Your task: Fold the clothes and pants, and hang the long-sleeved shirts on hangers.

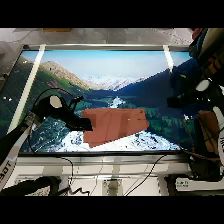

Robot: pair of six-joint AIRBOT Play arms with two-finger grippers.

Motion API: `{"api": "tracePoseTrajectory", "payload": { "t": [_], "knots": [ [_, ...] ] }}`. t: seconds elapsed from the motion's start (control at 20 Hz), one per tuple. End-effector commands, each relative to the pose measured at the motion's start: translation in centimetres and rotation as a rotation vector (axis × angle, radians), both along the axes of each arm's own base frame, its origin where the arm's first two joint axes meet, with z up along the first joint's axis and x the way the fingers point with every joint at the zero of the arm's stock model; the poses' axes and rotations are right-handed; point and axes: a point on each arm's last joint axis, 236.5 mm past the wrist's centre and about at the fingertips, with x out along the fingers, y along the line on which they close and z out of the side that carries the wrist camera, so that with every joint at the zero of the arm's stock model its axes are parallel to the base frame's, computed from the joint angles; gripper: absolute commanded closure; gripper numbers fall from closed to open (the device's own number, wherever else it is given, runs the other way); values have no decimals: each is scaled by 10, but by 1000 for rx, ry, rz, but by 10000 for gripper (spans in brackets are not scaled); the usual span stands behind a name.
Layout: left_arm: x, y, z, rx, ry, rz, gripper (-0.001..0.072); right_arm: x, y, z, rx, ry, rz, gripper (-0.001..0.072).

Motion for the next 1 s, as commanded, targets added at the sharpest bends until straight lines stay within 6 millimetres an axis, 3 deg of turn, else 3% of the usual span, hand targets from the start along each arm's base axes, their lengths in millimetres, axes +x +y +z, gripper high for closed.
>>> {"api": "tracePoseTrajectory", "payload": {
  "t": [0.0,0.05,0.1,0.2,0.5,0.6,0.7,0.8,0.85,0.95],
  "knots": [
    [1,-1,1,-4,-3,3,201,-4,49,18,480,-63,-9,284],
    [1,-3,2,-16,0,8,201,-4,55,9,494,-54,-37,58],
    [1,-7,4,-31,4,13,201,-4,59,-3,472,-41,-65,44],
    [2,-12,7,-55,6,24,201,-8,72,-27,402,-7,-65,43],
    [6,-14,7,-64,-10,37,201,-29,125,-68,328,122,54,43],
    [6,-14,7,-63,-10,37,200,-31,129,-84,294,163,31,43],
    [6,-14,7,-63,-11,37,201,-31,121,-101,244,213,-52,43],
    [7,-14,7,-62,-11,37,201,-38,131,-105,291,269,-64,56],
    [7,-14,7,-62,-12,37,201,-45,144,-103,345,298,-40,99],
    [12,-14,7,-63,-29,48,201,-56,168,-95,444,325,37,106]
  ]
}}
